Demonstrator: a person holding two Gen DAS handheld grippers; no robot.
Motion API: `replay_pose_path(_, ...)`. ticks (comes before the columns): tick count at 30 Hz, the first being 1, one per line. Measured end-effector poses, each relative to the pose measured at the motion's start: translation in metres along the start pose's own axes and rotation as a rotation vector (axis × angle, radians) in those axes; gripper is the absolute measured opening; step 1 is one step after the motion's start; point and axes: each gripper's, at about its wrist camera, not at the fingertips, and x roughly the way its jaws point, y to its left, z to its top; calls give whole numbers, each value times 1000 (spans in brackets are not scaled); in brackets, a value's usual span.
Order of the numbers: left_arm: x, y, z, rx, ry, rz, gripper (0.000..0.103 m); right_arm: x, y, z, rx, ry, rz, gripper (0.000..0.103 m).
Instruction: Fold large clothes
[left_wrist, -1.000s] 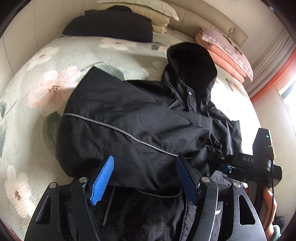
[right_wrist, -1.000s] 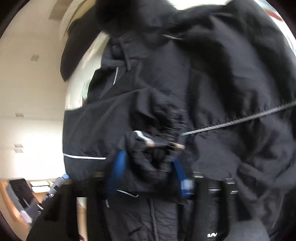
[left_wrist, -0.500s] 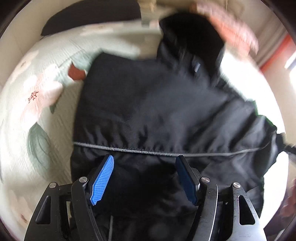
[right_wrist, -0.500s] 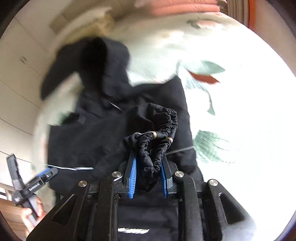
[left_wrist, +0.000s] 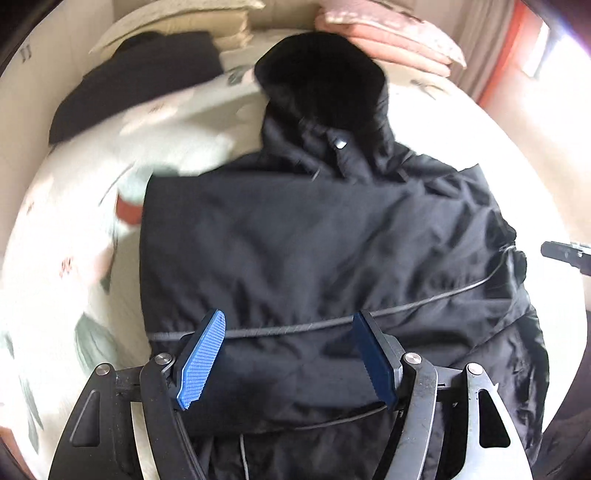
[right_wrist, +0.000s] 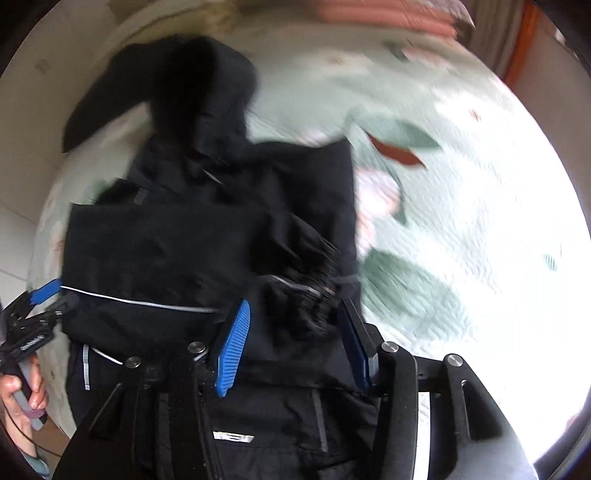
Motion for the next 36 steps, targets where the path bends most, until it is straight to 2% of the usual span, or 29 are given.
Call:
replay_pose_path(2,8,-5,7,9,12,1,73,14,29,19,-63,0,-10,52)
replay_pose_path(4,25,-3,8,2,47,8,73,41,44,26,-113,25,-63,52)
replay_pose_path(7,46,6,0,-28,93,18,73,83,45,7,-126,149,-113,49)
replay_pose_path(9,52,12,-11,-20,89,27,73,95,42,-16,-148,189,-110,44)
replay_pose_path(11,57,7,-19,37,87,65,73,95,39,-29,-163,159,-110,43)
replay_pose_path(13,63,-6,-24,109,83,133,74,98,39,-27,-152,147,-129,43)
replay_pose_path(15,65,-9,-23,120,91,151,74,101,39,-20,-127,160,-132,43)
replay_pose_path(18,50,3,-11,69,101,81,74,84,42,-2,-88,177,-95,43)
replay_pose_path(20,28,13,-1,34,57,34,74,53,38,12,-65,118,-59,47)
replay_pose_path(22,2,23,18,9,-16,7,74,24,42,31,-77,28,-67,53)
replay_pose_path(23,-4,28,29,-2,-36,-7,74,17,46,43,-84,3,-76,60)
replay_pose_path(24,-5,31,38,-13,-45,-18,74,17,51,56,-88,-5,-73,61)
replay_pose_path(26,5,37,52,-27,-36,-9,74,34,57,73,-98,17,-80,61)
replay_pose_path(28,32,45,58,-36,12,-29,74,64,59,76,-112,74,-128,59)
replay_pose_path(30,60,56,53,-59,66,-56,74,98,51,72,-83,154,-156,52)
replay_pose_path(31,73,63,49,-66,72,-49,74,112,42,68,-51,181,-130,50)
replay_pose_path(33,90,66,39,-69,89,-23,74,118,30,65,-4,151,-64,49)
replay_pose_path(36,97,65,37,-60,101,-2,75,116,39,70,-43,156,-93,49)
